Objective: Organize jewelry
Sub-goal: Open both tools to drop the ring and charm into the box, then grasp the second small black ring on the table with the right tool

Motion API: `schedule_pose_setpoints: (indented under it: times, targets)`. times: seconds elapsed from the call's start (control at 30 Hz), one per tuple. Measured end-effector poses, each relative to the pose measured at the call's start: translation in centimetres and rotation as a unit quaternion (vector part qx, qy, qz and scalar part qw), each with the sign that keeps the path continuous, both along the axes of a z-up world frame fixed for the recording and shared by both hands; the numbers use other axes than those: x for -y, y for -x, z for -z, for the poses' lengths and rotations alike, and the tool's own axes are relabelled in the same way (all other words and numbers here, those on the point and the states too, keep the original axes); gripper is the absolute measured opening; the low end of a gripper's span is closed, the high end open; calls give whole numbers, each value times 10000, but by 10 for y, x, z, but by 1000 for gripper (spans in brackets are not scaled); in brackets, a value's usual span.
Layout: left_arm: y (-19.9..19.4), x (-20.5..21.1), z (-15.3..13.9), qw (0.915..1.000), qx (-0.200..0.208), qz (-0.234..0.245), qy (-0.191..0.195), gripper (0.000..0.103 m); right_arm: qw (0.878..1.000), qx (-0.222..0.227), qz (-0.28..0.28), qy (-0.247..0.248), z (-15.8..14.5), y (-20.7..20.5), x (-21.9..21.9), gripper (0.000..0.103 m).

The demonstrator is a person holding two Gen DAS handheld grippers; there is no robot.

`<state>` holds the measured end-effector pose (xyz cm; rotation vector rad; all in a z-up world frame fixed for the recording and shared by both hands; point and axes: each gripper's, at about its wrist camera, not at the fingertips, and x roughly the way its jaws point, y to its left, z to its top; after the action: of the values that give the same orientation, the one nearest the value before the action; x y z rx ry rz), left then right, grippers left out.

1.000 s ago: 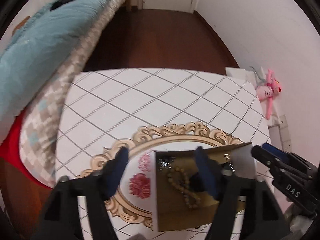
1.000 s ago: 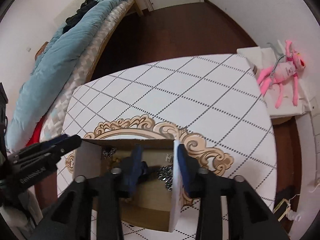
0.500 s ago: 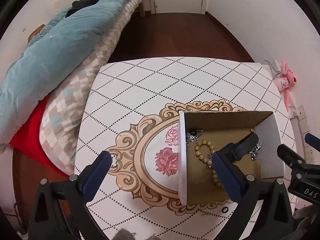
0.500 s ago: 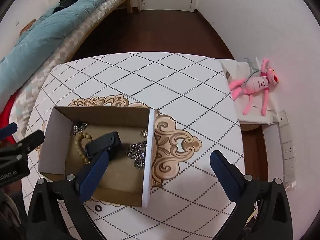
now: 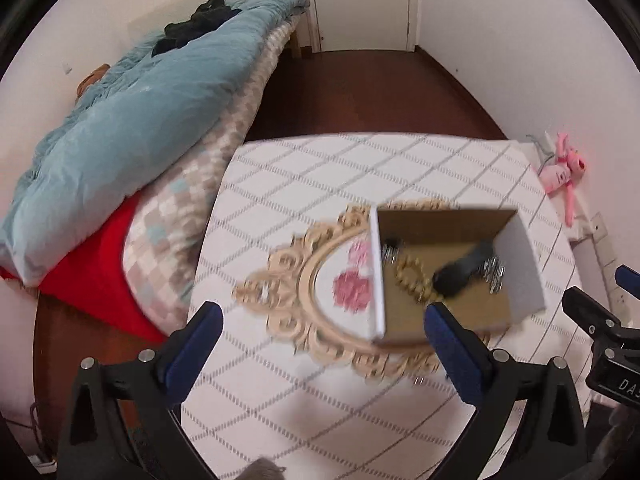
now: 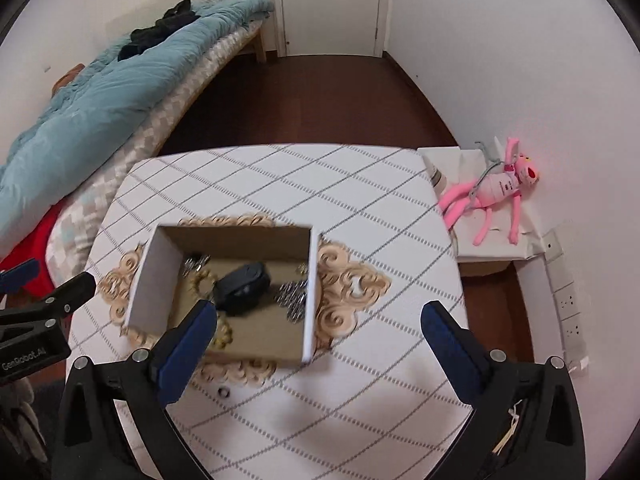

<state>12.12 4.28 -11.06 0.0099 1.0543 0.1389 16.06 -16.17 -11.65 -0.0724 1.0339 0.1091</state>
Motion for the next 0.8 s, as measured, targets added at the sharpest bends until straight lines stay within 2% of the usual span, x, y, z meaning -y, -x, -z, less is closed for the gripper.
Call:
schedule_pose_setpoints:
  times: [0.07,0.23,0.27,0.33,0.37,0.4,0.53,0.8]
  targets:
    - [14,-4,17,9998,-154,-111,22,103,10000,-37,-58,-17,12,16,-4,103]
    - [35,-10,81,9966,-796,-144,131,103,9991,-312,-178,-225,59,44,-14,101]
    - [38,-11,94,9956,-913,-123,170,103,9987,-304,-219,-349,70,49,-16,98]
    - [43,-12,110,9942,-1053,-129,200,103,9977,-352,-325,-476,88,55,-22,81]
    - [44,-12,114,9938,-1078,-112,230,103,9972,-395,-375,-516,95,57,-25,72]
    - [46,-13,117,9938,-1076,-105,258,103,9967,-392,-421,-565,99,58,-28,69]
    - [47,-14,128,9934,-1118,-106,228,102,9955,-304,-649,-619,115,64,-41,63]
    - [50,-17,129,9935,-1078,-127,347,103,9945,-277,-864,-528,129,62,-59,43]
